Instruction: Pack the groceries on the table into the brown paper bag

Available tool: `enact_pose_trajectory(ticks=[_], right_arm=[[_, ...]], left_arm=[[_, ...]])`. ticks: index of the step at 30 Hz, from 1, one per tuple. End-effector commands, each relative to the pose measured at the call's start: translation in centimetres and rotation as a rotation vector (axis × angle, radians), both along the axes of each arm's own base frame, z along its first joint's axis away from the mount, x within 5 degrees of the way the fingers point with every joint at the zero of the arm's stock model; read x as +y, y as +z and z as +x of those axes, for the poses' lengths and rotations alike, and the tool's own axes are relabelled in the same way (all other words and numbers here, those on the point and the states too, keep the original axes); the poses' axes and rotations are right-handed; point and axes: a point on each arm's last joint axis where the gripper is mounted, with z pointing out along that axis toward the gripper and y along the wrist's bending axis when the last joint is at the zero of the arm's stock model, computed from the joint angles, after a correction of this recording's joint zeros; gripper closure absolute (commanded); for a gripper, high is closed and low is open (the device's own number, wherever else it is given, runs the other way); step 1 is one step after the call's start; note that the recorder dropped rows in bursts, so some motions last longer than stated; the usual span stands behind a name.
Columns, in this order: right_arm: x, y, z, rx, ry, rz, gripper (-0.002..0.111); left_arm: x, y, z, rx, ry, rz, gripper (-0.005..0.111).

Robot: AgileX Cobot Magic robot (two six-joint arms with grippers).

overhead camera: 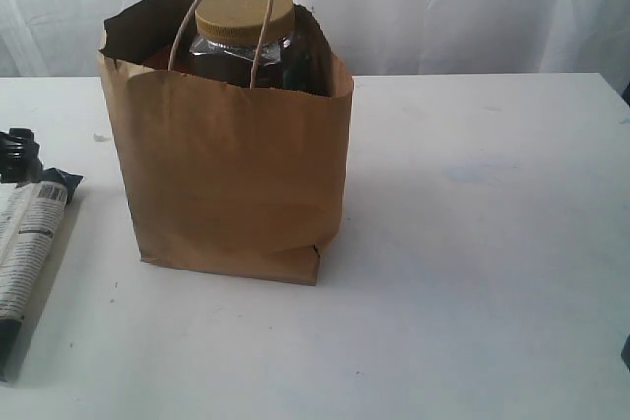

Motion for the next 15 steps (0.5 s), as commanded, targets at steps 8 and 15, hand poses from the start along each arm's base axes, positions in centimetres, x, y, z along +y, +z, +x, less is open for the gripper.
enact_pose_trajectory(ticks=[8, 15], right_arm=[[0.0, -0.1, 0.0, 0.003, -0.003, 0.029, 0.108], [0.0, -0.1, 0.0, 0.003, -0.004, 0.030, 0.108]], left_arm=[[0.2, -4.4, 4.7, 0.287, -0.119, 0.038, 0.002], [0.2, -6.7, 5.7, 0.289, -0.117, 0.040, 0.002]])
